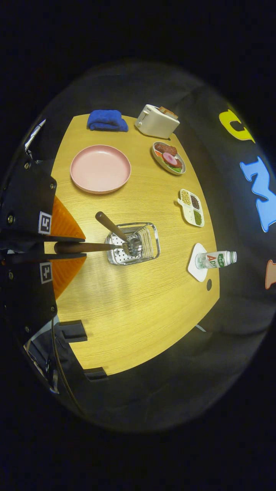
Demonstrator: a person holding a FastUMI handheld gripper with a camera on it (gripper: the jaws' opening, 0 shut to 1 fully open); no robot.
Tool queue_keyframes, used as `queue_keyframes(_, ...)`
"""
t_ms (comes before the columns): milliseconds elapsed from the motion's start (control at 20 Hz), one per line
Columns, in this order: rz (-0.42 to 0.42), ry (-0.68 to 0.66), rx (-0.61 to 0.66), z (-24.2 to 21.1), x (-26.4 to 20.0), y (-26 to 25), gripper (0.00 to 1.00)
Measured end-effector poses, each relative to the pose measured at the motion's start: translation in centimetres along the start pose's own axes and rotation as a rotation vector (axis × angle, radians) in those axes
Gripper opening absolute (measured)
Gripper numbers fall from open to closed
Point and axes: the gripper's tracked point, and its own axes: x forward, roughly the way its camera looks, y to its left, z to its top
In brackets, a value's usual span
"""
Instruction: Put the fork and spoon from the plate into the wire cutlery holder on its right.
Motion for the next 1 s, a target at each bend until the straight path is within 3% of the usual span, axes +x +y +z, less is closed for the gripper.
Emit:
queue_keyframes(200, -0.009, -0.053, -0.012, 1.1, -0.5, -0.2, 0.16)
queue_keyframes(350, -0.016, -0.083, -0.023, 1.8, -1.1, -0.2, 0.43)
queue_keyframes(400, -0.004, -0.089, -0.017, 1.9, -1.1, 0.1, 0.43)
queue_keyframes(450, -0.004, -0.093, -0.014, 2.0, -1.1, 0.1, 0.6)
queue_keyframes(500, -0.003, -0.099, -0.012, 2.0, -1.1, 0.1, 0.68)
queue_keyframes(850, -0.024, -0.18, -0.025, 3.4, -2.4, -0.1, 0.76)
queue_keyframes(1000, -0.013, -0.315, -0.046, 5.9, -4.0, 0.5, 0.76)
